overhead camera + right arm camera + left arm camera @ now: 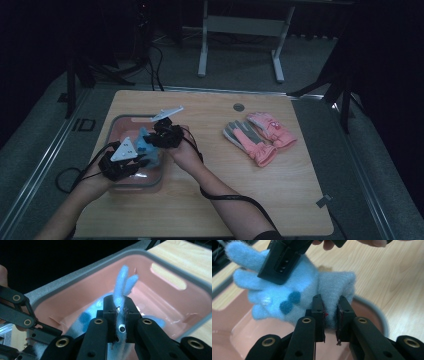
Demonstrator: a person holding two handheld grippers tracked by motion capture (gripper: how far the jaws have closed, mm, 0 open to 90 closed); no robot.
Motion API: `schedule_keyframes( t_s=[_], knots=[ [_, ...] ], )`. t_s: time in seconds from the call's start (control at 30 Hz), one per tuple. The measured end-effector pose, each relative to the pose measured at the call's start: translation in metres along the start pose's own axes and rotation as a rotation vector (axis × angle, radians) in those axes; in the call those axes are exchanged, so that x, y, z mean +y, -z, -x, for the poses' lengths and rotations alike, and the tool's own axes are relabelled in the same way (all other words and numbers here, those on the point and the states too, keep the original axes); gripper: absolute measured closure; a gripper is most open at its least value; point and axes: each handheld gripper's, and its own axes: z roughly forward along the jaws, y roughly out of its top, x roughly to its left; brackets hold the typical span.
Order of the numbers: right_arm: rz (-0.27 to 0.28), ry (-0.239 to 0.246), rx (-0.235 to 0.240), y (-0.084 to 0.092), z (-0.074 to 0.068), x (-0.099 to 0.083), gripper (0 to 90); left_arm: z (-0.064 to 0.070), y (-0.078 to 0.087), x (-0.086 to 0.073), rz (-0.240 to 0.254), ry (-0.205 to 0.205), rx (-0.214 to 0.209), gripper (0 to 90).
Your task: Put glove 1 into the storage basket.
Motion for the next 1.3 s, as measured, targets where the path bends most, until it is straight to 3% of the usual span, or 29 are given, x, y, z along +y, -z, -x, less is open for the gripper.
schedule_keyframes(
  t_s=[0.33, 0.6, 0.67, 0.83, 0.93, 1.0, 1.03, 1.07, 1.1, 1.13, 1.2, 1.23, 1.3],
  knots=[
    [-0.053, -0.01, -0.003, -0.029, 0.003, -0.012, 83.7, -0.005, -0.012, -0.012, -0.074, 0.028, -0.013, 80.2],
    [-0.102, -0.017, -0.017, -0.044, 0.009, -0.019, 83.5, -0.008, -0.02, -0.015, -0.14, 0.01, 0.003, 80.1],
    [-0.101, -0.017, -0.01, -0.045, 0.009, -0.019, 83.5, -0.008, -0.022, -0.015, -0.148, 0.01, 0.002, 80.0],
    [-0.16, -0.007, -0.021, -0.054, 0.007, -0.012, 83.2, -0.011, -0.028, -0.014, -0.19, 0.013, -0.001, 79.6],
    [-0.206, -0.017, -0.034, -0.061, 0.006, -0.007, 73.4, -0.012, -0.032, -0.013, -0.228, 0.01, -0.012, 78.5],
    [-0.202, -0.026, -0.035, -0.063, 0.006, -0.006, 60.0, -0.012, -0.035, -0.013, -0.265, 0.011, -0.034, 76.4],
    [-0.202, -0.026, -0.035, -0.063, 0.006, -0.006, 60.0, -0.012, -0.035, -0.013, -0.265, 0.011, -0.034, 73.4],
    [-0.193, -0.036, -0.042, -0.061, 0.006, -0.004, 53.4, -0.012, -0.039, -0.012, -0.309, 0.015, -0.044, 71.0],
    [-0.189, -0.032, -0.049, -0.06, 0.006, -0.004, 49.3, -0.011, -0.04, -0.012, -0.32, 0.016, -0.05, 69.9],
    [-0.189, -0.032, -0.049, -0.06, 0.006, -0.004, 49.3, -0.011, -0.04, -0.012, -0.32, 0.016, -0.05, 65.5],
    [-0.188, -0.027, -0.052, -0.058, 0.007, -0.004, 47.0, -0.011, -0.041, -0.011, -0.333, 0.013, -0.033, 65.5],
    [-0.169, -0.038, -0.046, -0.052, 0.01, -0.005, 42.5, -0.01, -0.041, -0.011, -0.33, 0.015, -0.022, 53.2],
    [-0.141, -0.058, -0.027, -0.043, 0.014, -0.006, 39.5, -0.01, -0.038, -0.012, -0.314, 0.023, 0.012, 40.6]
  ],
)
